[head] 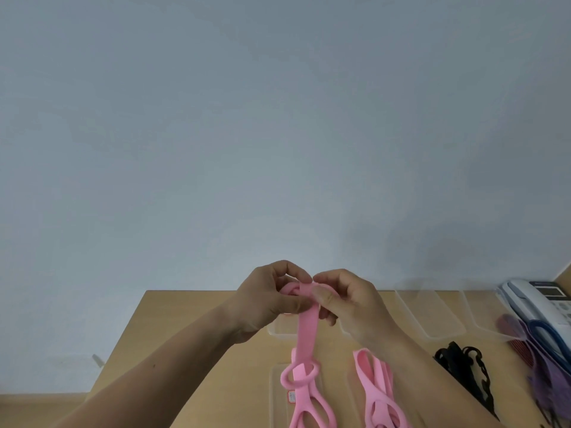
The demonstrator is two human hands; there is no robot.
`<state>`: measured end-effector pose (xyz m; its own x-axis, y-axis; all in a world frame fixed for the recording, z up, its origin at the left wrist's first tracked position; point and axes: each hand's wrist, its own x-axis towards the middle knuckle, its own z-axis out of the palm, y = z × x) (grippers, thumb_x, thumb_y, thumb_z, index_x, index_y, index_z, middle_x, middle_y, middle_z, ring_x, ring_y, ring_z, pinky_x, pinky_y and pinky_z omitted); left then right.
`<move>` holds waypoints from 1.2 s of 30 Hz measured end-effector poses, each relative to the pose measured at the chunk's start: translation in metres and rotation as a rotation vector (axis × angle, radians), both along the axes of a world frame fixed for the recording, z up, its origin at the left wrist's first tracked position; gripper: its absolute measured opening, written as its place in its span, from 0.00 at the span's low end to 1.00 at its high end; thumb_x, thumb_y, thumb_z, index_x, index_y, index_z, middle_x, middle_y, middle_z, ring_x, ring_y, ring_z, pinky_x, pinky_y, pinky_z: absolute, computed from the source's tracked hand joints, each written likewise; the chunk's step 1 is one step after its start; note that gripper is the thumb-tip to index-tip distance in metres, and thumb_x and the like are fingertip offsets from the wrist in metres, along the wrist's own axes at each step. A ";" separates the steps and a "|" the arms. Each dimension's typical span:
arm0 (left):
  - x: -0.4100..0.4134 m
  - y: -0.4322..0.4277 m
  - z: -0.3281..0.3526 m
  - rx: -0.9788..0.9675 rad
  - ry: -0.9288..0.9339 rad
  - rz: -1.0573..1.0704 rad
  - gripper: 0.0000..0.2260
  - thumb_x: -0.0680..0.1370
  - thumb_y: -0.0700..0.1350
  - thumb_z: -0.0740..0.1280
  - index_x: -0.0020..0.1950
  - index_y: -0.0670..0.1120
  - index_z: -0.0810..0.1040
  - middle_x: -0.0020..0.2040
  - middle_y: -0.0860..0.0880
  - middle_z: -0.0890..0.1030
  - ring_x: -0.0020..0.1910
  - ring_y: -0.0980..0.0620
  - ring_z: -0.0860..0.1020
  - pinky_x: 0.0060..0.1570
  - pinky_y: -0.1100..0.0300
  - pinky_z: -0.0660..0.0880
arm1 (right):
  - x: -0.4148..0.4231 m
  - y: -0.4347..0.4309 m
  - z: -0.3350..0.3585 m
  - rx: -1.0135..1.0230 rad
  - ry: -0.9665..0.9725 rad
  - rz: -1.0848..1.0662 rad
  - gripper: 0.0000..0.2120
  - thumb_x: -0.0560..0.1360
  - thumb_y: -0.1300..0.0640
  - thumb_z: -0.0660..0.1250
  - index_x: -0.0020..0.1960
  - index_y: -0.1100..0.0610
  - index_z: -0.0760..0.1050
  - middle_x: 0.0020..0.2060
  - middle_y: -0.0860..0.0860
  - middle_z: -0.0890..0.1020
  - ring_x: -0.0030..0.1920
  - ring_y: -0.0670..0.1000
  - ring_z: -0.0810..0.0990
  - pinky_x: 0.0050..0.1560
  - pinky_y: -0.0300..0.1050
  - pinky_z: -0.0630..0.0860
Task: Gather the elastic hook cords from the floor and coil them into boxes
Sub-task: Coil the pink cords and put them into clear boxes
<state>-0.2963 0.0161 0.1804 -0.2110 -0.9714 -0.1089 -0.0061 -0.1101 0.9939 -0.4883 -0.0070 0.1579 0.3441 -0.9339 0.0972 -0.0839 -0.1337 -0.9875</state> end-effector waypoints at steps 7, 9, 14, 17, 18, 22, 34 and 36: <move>0.000 0.001 0.000 0.065 -0.051 0.015 0.14 0.72 0.35 0.75 0.56 0.37 0.77 0.50 0.38 0.85 0.48 0.41 0.84 0.49 0.52 0.81 | -0.003 -0.003 0.002 -0.087 0.014 -0.006 0.07 0.74 0.62 0.73 0.48 0.51 0.80 0.36 0.47 0.83 0.34 0.46 0.81 0.35 0.37 0.75; 0.001 0.001 0.004 0.078 -0.065 0.002 0.13 0.73 0.36 0.75 0.54 0.37 0.77 0.48 0.37 0.85 0.43 0.42 0.83 0.46 0.53 0.82 | -0.001 -0.004 0.001 -0.122 0.009 -0.013 0.10 0.74 0.62 0.73 0.48 0.47 0.80 0.39 0.46 0.83 0.37 0.45 0.81 0.38 0.38 0.77; 0.004 0.001 0.009 0.140 0.008 -0.017 0.18 0.69 0.36 0.75 0.57 0.36 0.75 0.50 0.34 0.83 0.42 0.41 0.83 0.45 0.50 0.82 | 0.004 -0.001 -0.002 -0.229 0.053 -0.027 0.11 0.70 0.55 0.72 0.49 0.43 0.78 0.41 0.42 0.81 0.42 0.46 0.80 0.47 0.43 0.81; 0.003 0.001 0.009 0.162 0.076 -0.039 0.16 0.72 0.45 0.73 0.55 0.37 0.77 0.50 0.35 0.83 0.46 0.38 0.82 0.47 0.49 0.81 | 0.004 0.000 -0.004 -0.254 0.063 -0.014 0.12 0.70 0.56 0.72 0.51 0.43 0.78 0.42 0.42 0.81 0.43 0.46 0.81 0.48 0.45 0.81; 0.002 0.001 0.008 0.166 0.092 -0.026 0.15 0.73 0.46 0.72 0.53 0.38 0.78 0.49 0.35 0.83 0.46 0.38 0.83 0.47 0.49 0.80 | 0.003 0.000 -0.004 -0.256 0.063 -0.012 0.13 0.70 0.57 0.73 0.51 0.43 0.78 0.43 0.42 0.82 0.43 0.46 0.81 0.48 0.44 0.81; 0.001 0.000 0.006 0.153 0.141 0.027 0.15 0.72 0.41 0.76 0.54 0.36 0.78 0.50 0.32 0.82 0.45 0.38 0.83 0.47 0.49 0.81 | 0.001 0.001 -0.004 -0.213 0.039 0.016 0.14 0.68 0.59 0.74 0.49 0.44 0.79 0.45 0.46 0.83 0.44 0.47 0.82 0.47 0.43 0.80; 0.000 0.000 -0.003 -0.029 0.008 0.071 0.23 0.65 0.41 0.79 0.58 0.44 0.78 0.51 0.40 0.83 0.49 0.42 0.83 0.54 0.53 0.80 | 0.002 0.001 0.000 0.057 -0.041 0.050 0.06 0.76 0.57 0.70 0.50 0.60 0.80 0.33 0.54 0.82 0.33 0.52 0.79 0.32 0.43 0.75; 0.002 0.001 -0.004 -0.001 -0.007 0.046 0.23 0.66 0.41 0.79 0.59 0.43 0.78 0.51 0.41 0.83 0.51 0.41 0.83 0.56 0.52 0.80 | 0.000 0.001 0.000 0.050 -0.032 0.059 0.04 0.77 0.60 0.70 0.50 0.59 0.79 0.34 0.54 0.83 0.33 0.51 0.79 0.33 0.43 0.75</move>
